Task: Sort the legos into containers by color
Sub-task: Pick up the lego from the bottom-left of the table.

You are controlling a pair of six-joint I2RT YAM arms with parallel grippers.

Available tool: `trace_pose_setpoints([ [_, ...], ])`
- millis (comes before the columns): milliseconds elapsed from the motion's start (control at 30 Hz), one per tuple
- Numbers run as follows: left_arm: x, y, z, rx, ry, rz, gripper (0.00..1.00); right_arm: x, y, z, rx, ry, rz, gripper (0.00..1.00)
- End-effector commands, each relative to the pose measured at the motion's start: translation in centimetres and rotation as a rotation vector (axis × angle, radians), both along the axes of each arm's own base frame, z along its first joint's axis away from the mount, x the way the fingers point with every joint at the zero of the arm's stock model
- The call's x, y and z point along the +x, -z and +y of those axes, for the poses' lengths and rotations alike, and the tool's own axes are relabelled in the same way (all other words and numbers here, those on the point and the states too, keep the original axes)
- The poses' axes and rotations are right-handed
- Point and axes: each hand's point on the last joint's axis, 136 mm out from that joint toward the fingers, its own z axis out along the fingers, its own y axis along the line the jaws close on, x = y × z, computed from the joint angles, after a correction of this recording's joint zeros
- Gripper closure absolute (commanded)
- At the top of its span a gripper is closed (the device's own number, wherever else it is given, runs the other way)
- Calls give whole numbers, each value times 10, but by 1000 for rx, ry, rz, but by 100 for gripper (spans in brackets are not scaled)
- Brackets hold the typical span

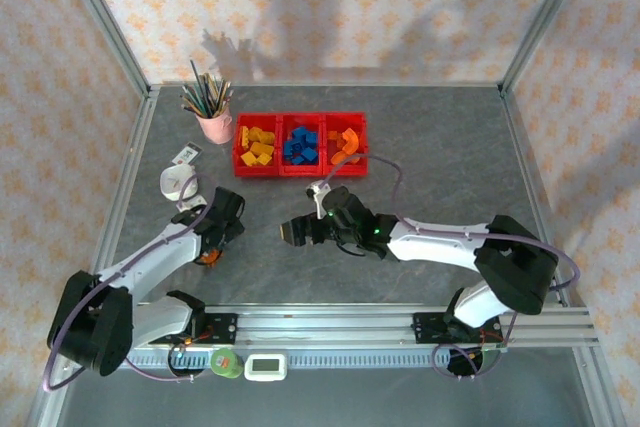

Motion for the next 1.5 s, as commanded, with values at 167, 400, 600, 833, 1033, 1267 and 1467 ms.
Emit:
trace_pose_setpoints([
  [167,16,3,-9,-14,84,41,15,-6,-17,2,98,-8,-14,3],
  [400,14,12,-19,-54,135,75,26,-5,-12,1,98,10,1,0],
  [600,4,10,-1,13,46,75,20,-5,-10,3,96,5,8,0],
  [833,1,20,1,-4,25,73,28,-4,-7,5,78,2,13,0],
  [1033,0,29,-3,-41,23,62,40,-3,-7,5,81,12,13,0],
  [1267,2,31,-6,-53,48,64,54,-3,-8,4,80,16,16,0],
  [1467,14,15,-17,-98,88,8,72,1,-24,-5,88,59,-16,0],
])
